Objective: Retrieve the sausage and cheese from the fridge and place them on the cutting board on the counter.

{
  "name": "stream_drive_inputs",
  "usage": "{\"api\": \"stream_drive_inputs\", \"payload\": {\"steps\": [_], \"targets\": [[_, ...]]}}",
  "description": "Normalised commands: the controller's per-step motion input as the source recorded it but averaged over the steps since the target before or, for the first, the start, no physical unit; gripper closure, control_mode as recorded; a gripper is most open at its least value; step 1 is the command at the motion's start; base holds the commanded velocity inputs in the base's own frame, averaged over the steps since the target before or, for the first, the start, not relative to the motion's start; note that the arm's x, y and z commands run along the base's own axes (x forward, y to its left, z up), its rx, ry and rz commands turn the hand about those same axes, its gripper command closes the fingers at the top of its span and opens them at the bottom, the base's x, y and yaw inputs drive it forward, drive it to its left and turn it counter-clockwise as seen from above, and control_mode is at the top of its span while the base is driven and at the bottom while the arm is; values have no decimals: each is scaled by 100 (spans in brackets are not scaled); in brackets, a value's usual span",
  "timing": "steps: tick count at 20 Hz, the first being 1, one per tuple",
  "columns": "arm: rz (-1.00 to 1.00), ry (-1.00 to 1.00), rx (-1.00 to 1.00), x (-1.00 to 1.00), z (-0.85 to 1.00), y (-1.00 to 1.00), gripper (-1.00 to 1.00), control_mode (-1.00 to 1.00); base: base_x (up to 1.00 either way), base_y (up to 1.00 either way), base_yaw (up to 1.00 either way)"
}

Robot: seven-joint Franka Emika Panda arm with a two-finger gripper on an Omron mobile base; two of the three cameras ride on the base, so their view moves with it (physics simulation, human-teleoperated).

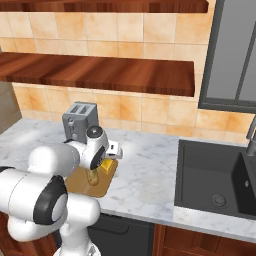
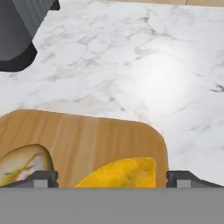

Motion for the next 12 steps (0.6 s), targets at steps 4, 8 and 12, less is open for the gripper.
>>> {"api": "stream_drive_inputs", "payload": {"steps": [4,8,12], "targets": [[0,-1,12,-71,85,3,-100,-100,0,0,0],[0,5,9,-59,100,0,-100,-100,0,0,0],[0,4,4,-95,98,0,-100,-100,0,0,0]]}}
